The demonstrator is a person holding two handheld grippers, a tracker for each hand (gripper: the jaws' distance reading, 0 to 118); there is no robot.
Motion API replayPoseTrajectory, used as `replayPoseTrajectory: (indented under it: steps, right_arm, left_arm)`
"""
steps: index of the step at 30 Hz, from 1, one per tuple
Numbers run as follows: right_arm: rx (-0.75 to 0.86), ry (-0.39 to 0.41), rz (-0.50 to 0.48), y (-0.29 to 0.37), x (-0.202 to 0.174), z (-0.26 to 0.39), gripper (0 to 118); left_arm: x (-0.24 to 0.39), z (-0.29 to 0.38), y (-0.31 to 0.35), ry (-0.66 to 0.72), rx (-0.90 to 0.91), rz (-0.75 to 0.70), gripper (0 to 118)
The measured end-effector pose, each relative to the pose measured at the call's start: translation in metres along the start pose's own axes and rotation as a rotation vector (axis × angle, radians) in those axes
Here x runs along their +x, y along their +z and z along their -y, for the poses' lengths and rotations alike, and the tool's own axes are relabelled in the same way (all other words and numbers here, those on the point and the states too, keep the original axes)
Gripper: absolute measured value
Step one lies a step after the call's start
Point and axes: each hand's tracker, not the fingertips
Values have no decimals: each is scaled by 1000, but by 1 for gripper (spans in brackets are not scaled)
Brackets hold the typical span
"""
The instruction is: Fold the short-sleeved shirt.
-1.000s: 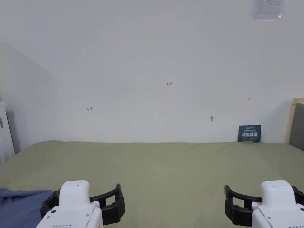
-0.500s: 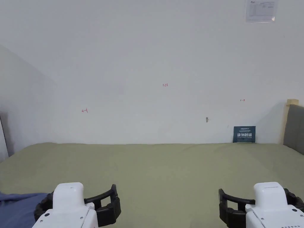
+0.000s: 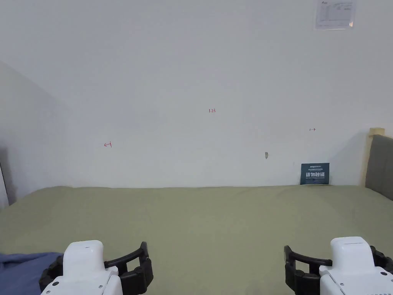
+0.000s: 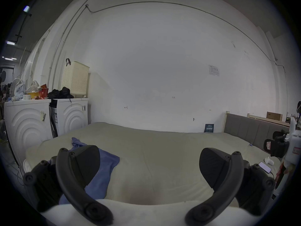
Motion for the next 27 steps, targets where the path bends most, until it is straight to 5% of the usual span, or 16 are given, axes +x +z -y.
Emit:
replayPoseTrajectory:
  steps: [27]
  right_arm:
    - [-25,-35,-25,-8,6,-5,118]
  left_arm:
    - [6,-7,-5,6,-11,42,118]
